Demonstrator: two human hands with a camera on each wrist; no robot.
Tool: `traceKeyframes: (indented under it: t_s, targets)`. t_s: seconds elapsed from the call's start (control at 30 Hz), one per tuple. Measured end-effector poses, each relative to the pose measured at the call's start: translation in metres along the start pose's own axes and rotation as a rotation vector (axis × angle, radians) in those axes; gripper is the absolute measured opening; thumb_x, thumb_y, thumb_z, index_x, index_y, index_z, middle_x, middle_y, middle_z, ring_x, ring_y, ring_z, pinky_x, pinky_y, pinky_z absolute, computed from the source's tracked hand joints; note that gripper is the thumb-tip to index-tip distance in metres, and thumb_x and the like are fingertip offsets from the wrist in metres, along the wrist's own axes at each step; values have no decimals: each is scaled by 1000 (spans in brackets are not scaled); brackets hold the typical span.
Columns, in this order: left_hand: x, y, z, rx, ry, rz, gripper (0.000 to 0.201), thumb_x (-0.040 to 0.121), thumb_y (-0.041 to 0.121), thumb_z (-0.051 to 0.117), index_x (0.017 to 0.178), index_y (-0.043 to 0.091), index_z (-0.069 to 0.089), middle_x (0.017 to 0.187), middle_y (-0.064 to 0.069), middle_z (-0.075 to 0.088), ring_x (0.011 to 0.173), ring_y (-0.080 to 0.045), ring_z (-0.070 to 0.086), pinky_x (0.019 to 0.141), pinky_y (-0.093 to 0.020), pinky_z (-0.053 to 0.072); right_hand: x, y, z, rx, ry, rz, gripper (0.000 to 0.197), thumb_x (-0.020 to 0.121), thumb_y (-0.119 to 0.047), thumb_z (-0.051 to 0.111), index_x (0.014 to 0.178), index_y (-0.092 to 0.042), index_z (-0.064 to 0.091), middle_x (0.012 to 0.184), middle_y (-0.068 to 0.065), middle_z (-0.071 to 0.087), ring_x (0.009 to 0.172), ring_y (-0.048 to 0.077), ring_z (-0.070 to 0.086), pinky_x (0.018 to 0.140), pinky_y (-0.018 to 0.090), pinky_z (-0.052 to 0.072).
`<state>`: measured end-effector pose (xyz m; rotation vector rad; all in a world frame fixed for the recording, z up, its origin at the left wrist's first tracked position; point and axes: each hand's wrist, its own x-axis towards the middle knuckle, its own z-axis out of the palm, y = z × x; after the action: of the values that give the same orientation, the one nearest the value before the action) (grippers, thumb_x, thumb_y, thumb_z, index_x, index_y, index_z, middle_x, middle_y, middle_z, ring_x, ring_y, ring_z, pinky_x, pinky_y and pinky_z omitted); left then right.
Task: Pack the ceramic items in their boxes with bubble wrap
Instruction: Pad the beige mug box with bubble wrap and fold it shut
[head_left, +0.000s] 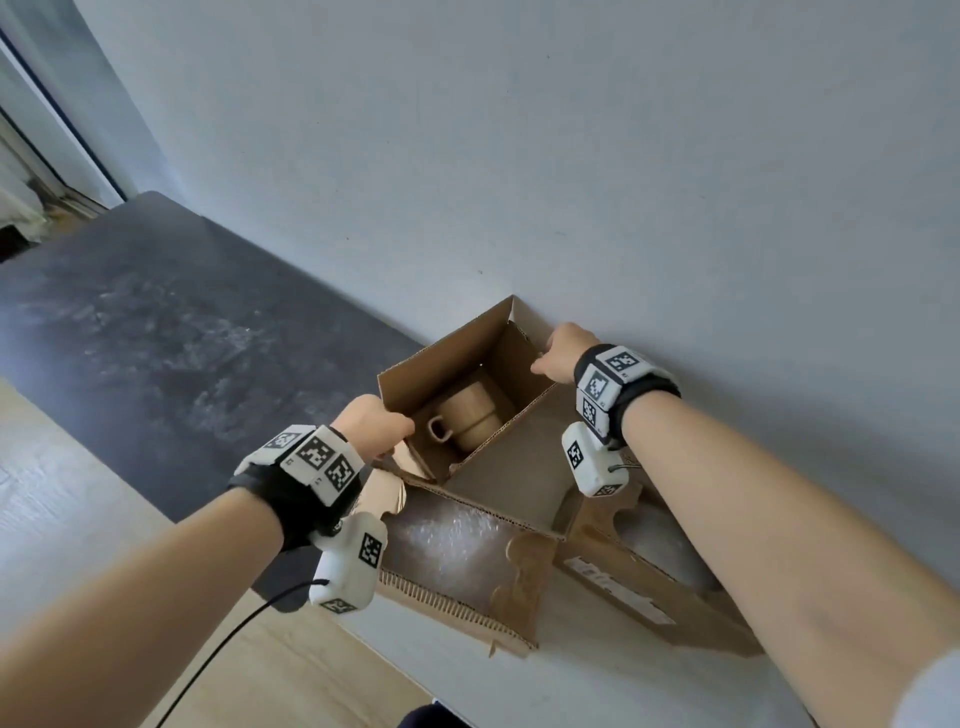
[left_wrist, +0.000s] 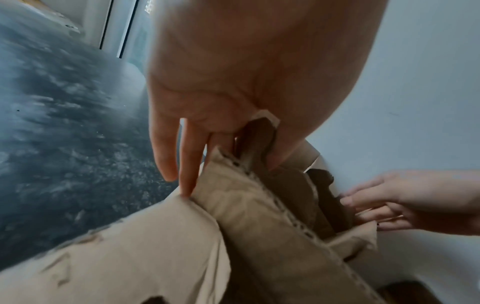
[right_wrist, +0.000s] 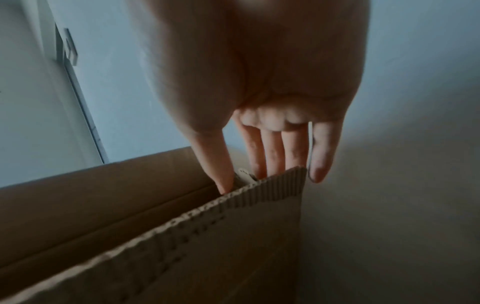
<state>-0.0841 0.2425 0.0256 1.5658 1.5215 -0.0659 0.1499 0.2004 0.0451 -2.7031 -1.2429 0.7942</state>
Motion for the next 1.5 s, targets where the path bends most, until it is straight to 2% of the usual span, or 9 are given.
traceKeyframes:
  t_s: [0.1,0.23,0.53,0.77,0.87,1.0,1.23,1.37,1.5]
  targets:
    - [3,-2,-1,-39,-48,-36,19,88,0,51,69,4,50,73,-14,60,73,-27,60,82,-38,54,10,2,-1,-47,24,-10,31,89,-8,57,119,-4,60,121,14,62,110,30,60,91,32,49]
    - [2,-9,-4,-135,2,-35,13,88,2,51,78,-1,57,80,-15,63,72,-23,62,67,-28,55,11,8,-6,-34,70,-53,21,90,-6,51,105,-4,65,110,14,66,99,31,63,87,37,53]
    - [-32,6,-55,-352,237,206,12,89,11,57,79,3,60,89,-17,63,82,-28,60,78,-41,51,-37,15,-53,221,222,-201,21,87,-3,49,88,10,67,82,20,67,77,31,63,66,29,48]
    - [-109,45,-90,-637,258,476,13,89,22,63,98,12,64,84,-3,71,73,-13,69,54,-25,56,-135,57,-103,606,382,-287,25,90,-10,47,74,8,52,73,15,47,65,28,44,66,44,46]
    - [-145,65,-75,-689,202,551,4,88,23,64,88,19,65,71,7,73,64,-6,69,49,-20,53,-188,95,-118,825,472,-244,22,95,-16,48,81,-1,55,93,32,58,82,38,65,69,44,59]
    - [-188,94,-34,-645,72,632,8,87,21,65,80,18,66,63,10,71,56,-4,67,46,-19,52,-266,166,-127,1147,608,-205,15,94,-11,51,83,-16,61,87,7,62,69,21,70,59,31,57]
    - [-241,110,71,-426,-301,600,14,90,18,61,85,6,64,66,-3,71,58,-13,68,47,-20,52,-385,283,-93,1193,696,9,11,91,-12,59,95,-18,67,92,4,69,77,13,71,62,31,58]
    - [-254,91,124,-226,-401,552,18,92,22,58,88,8,68,77,-9,73,68,-21,69,59,-32,54,-430,327,-49,1170,536,161,10,83,-14,63,89,-15,71,84,0,73,80,12,70,58,26,56]
    - [-255,61,164,-56,-453,463,11,92,22,59,90,15,67,76,-7,73,62,-19,70,50,-31,54,-439,355,10,1131,312,322,16,89,-10,59,102,-9,67,99,17,70,89,28,68,80,52,56]
